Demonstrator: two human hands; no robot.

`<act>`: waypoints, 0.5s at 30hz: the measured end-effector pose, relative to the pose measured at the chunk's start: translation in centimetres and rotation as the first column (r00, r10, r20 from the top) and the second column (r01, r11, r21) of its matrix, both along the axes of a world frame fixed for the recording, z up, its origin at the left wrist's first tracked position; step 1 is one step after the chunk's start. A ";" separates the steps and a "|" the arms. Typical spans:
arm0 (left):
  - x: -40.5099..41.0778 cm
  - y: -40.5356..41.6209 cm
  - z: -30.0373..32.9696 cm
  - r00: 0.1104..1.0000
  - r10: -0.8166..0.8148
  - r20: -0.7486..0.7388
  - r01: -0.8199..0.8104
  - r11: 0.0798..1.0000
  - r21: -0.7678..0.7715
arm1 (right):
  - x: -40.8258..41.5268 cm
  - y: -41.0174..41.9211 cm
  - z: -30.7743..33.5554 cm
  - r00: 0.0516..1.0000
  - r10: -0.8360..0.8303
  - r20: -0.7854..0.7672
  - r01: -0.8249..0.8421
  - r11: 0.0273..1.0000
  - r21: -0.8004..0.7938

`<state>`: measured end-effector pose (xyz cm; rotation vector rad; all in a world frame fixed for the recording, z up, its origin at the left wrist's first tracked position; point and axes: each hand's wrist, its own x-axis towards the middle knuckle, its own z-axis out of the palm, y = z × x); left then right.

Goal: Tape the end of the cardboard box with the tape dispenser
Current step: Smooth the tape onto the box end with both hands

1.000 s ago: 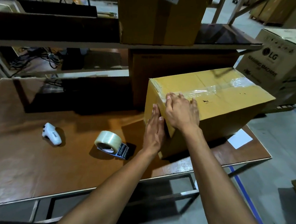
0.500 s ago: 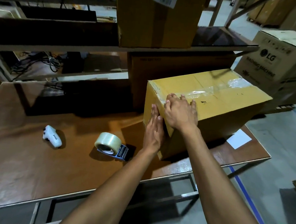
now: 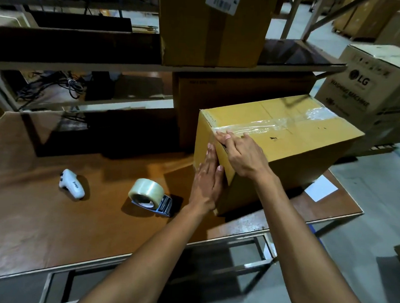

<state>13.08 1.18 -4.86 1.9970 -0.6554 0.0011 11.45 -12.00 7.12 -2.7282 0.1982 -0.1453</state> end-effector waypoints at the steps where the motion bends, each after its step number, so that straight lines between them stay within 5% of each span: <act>1: -0.1 0.3 -0.3 1.000 -0.010 -0.003 0.010 0.999 0.032 | 0.0 0.1 0.0 1.000 -0.022 0.004 0.022 1.000 0.007; 10: 0.0 0.5 3.2 0.995 -0.035 0.093 0.032 0.999 0.035 | -1.9 -1.2 1.3 0.996 0.082 -0.036 -0.086 0.988 -0.127; 15: -0.9 0.3 1.9 0.999 -0.045 0.009 0.045 0.998 0.048 | -2.4 -1.4 0.6 0.998 0.055 0.009 -0.052 0.977 -0.206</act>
